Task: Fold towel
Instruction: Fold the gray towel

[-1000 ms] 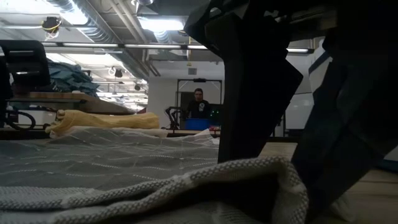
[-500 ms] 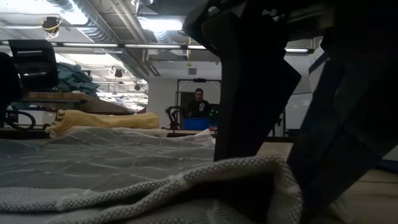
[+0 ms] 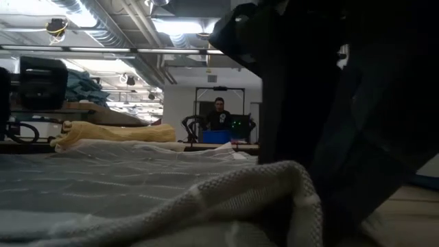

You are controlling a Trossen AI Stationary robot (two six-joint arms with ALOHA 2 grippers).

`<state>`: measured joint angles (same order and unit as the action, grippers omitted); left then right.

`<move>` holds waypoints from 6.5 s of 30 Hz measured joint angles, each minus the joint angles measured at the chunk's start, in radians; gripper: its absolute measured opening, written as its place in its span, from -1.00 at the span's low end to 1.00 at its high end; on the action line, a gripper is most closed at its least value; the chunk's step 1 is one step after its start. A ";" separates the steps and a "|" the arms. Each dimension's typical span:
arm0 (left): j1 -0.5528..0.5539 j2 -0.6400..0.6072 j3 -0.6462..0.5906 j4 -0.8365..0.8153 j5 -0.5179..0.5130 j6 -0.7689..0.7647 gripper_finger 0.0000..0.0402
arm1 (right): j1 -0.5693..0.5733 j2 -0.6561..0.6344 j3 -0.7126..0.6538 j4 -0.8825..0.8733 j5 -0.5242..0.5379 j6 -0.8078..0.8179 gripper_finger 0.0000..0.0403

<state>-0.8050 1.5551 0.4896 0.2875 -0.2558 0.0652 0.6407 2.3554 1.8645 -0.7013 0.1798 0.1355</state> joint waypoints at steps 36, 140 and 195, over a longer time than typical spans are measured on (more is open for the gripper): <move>-0.086 -0.205 -0.001 0.066 -0.035 -0.739 -0.99 | -0.001 0.000 0.300 -0.309 0.229 0.449 -0.98; -0.171 -0.643 -0.001 -0.857 -0.281 -1.331 -0.35 | -0.352 0.164 0.325 -0.150 -0.050 0.022 -0.28; -0.175 -0.098 0.116 -0.496 -0.121 -0.589 -0.35 | -0.137 0.127 0.330 -0.213 0.038 0.207 -0.28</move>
<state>-0.9798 1.4574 0.6052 -0.2085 -0.3771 -0.5240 0.5037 2.4826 2.1948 -0.9140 0.2179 0.3424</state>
